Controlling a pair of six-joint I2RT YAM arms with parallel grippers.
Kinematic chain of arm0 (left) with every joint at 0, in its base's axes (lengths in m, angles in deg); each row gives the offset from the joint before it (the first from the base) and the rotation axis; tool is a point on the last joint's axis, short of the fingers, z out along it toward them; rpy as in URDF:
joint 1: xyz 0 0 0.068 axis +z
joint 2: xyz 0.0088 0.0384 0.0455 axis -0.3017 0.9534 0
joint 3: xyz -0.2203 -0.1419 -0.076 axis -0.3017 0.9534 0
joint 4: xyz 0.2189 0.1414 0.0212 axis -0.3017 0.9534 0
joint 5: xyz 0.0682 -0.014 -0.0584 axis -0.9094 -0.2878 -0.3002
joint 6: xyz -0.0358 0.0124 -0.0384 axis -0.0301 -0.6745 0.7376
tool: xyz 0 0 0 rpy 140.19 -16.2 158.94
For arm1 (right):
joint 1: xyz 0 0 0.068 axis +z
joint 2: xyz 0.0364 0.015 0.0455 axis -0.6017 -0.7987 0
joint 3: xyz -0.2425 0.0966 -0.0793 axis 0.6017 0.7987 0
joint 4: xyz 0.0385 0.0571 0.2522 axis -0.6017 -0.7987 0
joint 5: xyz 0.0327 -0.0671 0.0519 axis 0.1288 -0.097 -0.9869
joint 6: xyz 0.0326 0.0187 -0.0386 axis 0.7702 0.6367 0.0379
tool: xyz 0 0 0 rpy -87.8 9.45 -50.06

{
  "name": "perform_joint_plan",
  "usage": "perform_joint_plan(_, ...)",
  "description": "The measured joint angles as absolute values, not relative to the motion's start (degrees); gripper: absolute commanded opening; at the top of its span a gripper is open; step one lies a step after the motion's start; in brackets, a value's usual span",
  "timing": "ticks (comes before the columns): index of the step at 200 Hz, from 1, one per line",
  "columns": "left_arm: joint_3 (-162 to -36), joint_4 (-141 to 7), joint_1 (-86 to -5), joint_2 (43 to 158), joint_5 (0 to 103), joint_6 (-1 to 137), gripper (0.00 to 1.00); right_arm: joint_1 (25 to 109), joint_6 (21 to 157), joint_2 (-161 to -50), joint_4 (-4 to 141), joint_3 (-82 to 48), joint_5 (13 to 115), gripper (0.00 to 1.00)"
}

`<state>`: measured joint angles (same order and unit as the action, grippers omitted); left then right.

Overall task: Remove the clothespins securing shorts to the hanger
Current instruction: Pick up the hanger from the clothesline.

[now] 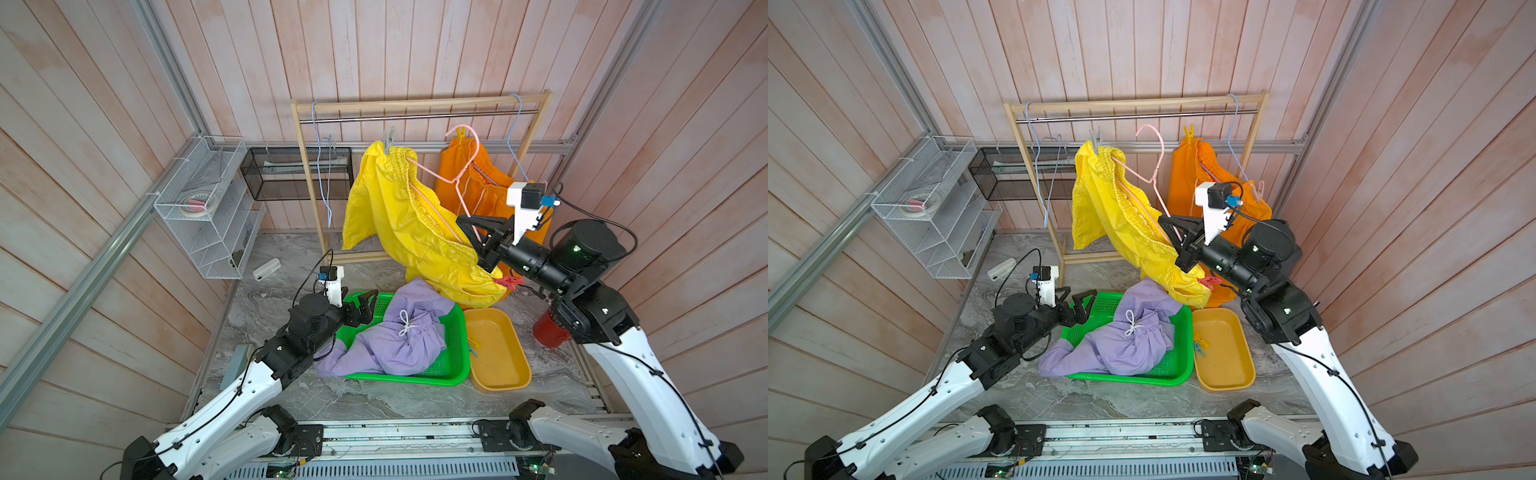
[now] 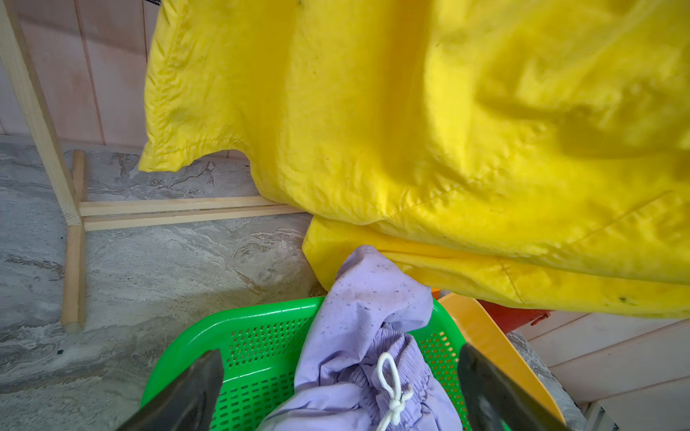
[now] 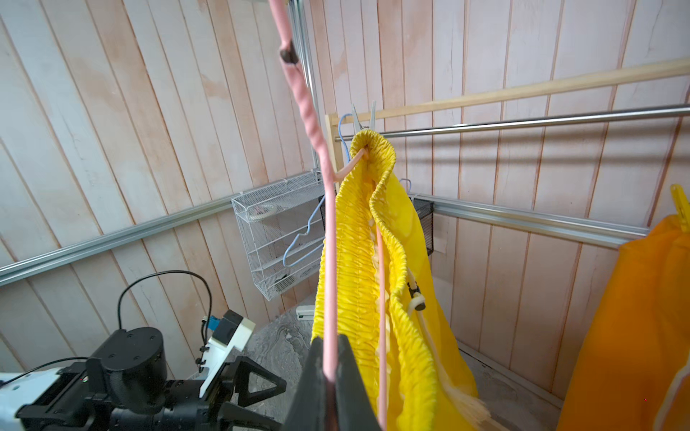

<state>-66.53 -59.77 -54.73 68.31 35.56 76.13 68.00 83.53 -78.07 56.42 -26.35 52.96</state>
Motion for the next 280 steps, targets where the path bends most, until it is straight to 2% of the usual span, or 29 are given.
perform_joint_plan(42, -66.53, -57.23, -54.73, 64.18, 33.92, 76.98, 1.00, 68.04, 85.74, -77.75, 57.25, -29.98, 48.02, 0.00)
perform_joint_plan(85, -66.88, -54.85, -54.73, 59.00, 32.91, 77.62, 1.00, 68.04, 90.19, -83.12, 58.74, -39.32, 43.43, 0.00)
perform_joint_plan(174, -67.82, -50.87, -54.73, 54.52, 31.14, 77.60, 1.00, 68.09, 93.80, -88.87, 56.86, -55.10, 40.33, 0.00)
perform_joint_plan(191, -67.91, -50.30, -54.73, 54.87, 30.77, 77.60, 1.00, 68.09, 93.10, -85.92, 56.11, -52.15, 41.00, 0.00)
perform_joint_plan(228, -67.91, -49.74, -54.73, 55.35, 30.33, 77.60, 1.00, 68.11, 91.46, -74.82, 55.57, -36.10, 41.81, 0.00)
perform_joint_plan(280, -67.86, -49.87, -54.73, 55.44, 30.31, 77.60, 1.00, 68.09, 90.81, -68.43, 58.25, -18.77, 41.83, 0.00)
